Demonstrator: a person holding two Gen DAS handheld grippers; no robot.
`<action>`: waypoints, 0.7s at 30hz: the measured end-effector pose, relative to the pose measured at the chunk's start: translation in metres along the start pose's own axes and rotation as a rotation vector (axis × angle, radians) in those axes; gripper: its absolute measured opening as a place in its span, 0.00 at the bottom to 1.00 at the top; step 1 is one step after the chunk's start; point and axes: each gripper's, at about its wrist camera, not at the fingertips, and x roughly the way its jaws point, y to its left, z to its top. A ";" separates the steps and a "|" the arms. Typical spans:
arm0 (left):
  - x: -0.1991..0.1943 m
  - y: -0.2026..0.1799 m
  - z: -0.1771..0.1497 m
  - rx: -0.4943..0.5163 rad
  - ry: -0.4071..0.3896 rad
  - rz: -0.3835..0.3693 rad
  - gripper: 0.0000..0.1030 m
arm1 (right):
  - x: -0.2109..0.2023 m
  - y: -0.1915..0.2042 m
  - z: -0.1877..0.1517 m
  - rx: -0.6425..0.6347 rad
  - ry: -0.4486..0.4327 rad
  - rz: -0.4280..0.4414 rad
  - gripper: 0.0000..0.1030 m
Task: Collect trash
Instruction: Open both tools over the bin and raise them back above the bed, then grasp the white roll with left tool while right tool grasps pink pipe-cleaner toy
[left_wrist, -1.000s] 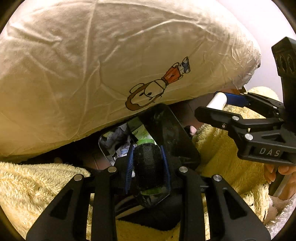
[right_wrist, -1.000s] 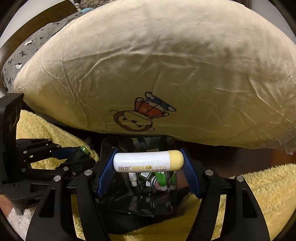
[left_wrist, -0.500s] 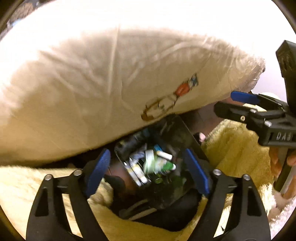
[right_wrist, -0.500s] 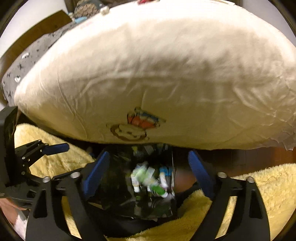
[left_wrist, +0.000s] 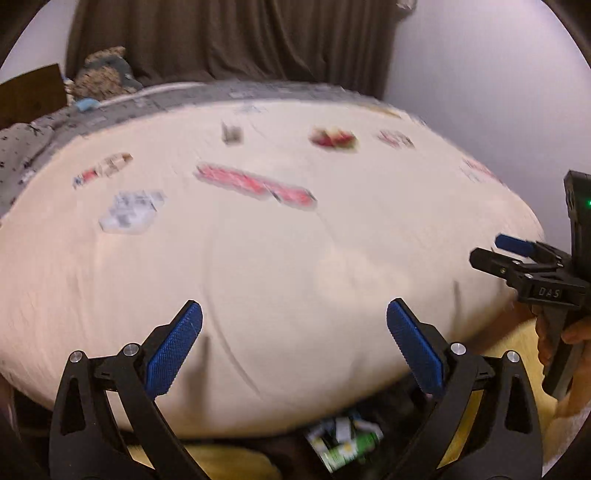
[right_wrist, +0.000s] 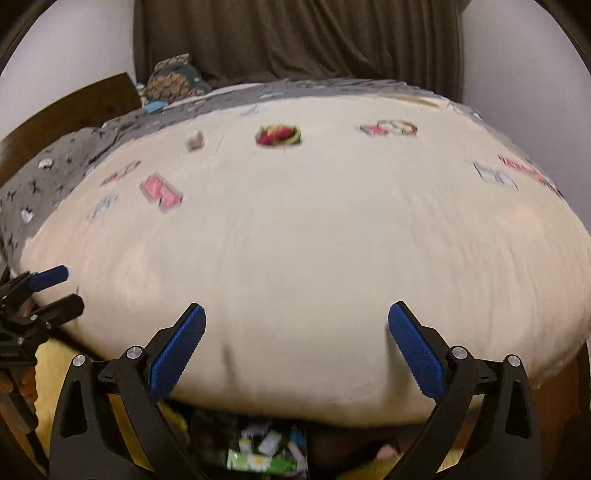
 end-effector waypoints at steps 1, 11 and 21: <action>0.003 0.006 0.008 -0.008 -0.008 0.017 0.92 | 0.007 0.000 0.011 0.003 -0.004 0.003 0.96; 0.082 0.042 0.109 -0.056 -0.025 0.159 0.92 | 0.086 0.006 0.111 -0.042 -0.026 -0.054 0.96; 0.169 0.065 0.179 -0.084 0.019 0.201 0.85 | 0.159 0.013 0.160 -0.094 0.055 -0.032 0.79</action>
